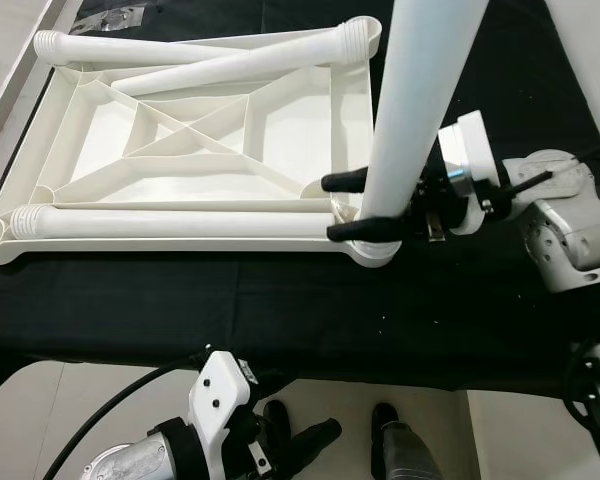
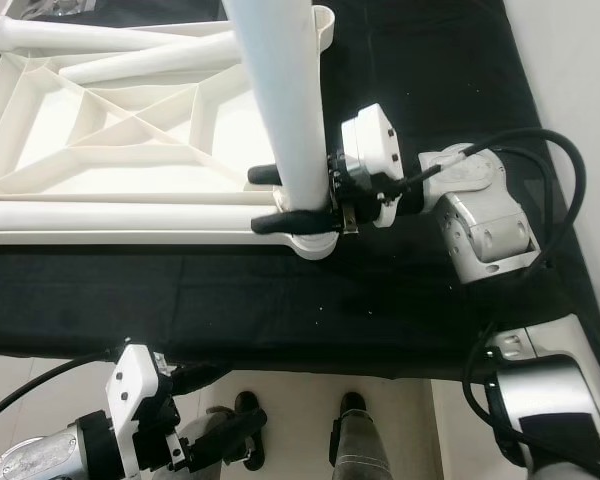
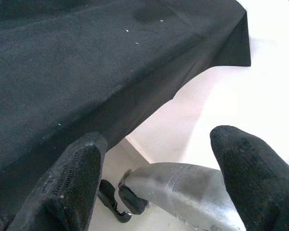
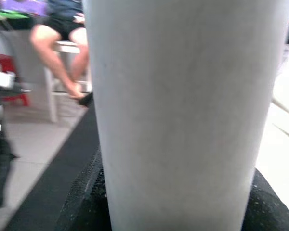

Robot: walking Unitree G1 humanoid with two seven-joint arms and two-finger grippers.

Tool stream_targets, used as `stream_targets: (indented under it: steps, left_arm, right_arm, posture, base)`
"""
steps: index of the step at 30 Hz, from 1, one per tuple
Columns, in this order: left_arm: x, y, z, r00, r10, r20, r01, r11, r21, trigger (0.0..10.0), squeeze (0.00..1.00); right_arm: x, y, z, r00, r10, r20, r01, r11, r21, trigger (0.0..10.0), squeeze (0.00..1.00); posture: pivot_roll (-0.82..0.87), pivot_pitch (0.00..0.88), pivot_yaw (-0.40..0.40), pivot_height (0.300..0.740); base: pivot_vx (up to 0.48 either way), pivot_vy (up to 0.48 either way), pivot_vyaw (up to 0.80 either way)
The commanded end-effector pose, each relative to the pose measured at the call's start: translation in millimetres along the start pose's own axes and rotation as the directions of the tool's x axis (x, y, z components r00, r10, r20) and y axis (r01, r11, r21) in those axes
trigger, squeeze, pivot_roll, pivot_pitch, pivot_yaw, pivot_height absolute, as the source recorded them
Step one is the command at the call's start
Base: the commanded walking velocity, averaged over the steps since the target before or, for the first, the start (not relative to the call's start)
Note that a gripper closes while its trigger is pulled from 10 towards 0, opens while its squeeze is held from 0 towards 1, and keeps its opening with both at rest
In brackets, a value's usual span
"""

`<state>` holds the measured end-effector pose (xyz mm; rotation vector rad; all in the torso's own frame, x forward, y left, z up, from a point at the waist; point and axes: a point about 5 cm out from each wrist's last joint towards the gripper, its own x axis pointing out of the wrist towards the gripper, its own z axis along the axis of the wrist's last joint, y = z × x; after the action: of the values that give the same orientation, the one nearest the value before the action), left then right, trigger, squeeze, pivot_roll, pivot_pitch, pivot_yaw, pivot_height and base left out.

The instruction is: Building children table

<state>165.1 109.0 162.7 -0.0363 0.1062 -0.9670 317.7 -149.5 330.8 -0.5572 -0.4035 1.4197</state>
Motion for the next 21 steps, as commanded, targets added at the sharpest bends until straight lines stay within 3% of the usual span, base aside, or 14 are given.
stream_targets:
  steps: [1, 11, 16, 21]
  left_arm:
    - [-0.7, -1.5, -6.6, 1.0, -0.003, -0.021, 0.003, 1.0, -0.023, 10.0, 0.0]
    - [-0.2, -0.3, -6.5, 1.0, -0.002, -0.018, 0.002, 1.0, -0.022, 10.0, 0.0]
    - [0.4, 0.7, -6.4, 1.0, 0.0, -0.016, -0.001, 1.0, -0.022, 10.0, 0.0]
    - [1.0, 1.0, -6.2, 1.0, 0.001, -0.014, -0.001, 1.0, -0.023, 10.0, 0.0]
  right_arm:
    - [-0.6, -4.4, 9.1, 0.999, -0.026, 0.025, 0.027, 0.999, -0.039, 10.0, 0.0]
    - [-4.3, -4.3, 13.0, 0.999, -0.022, 0.035, 0.023, 0.999, -0.033, 10.0, 0.0]
    - [-9.3, 4.2, 20.1, 0.989, 0.055, 0.139, -0.065, 0.996, 0.069, 10.0, 0.0]
    - [-4.8, 5.0, 13.9, 0.992, 0.032, 0.125, -0.041, 0.997, 0.066, 10.0, 0.0]
  posture:
    - [0.04, 0.396, 0.126, 0.74]
    - [0.04, 0.399, 0.126, 0.74]
    - [0.04, 0.399, 0.126, 0.74]
    - [0.04, 0.398, 0.125, 0.74]
  base:
    - [0.0, 0.0, 0.0]
    - [0.0, 0.0, 0.0]
    - [0.0, 0.0, 0.0]
    - [0.0, 0.0, 0.0]
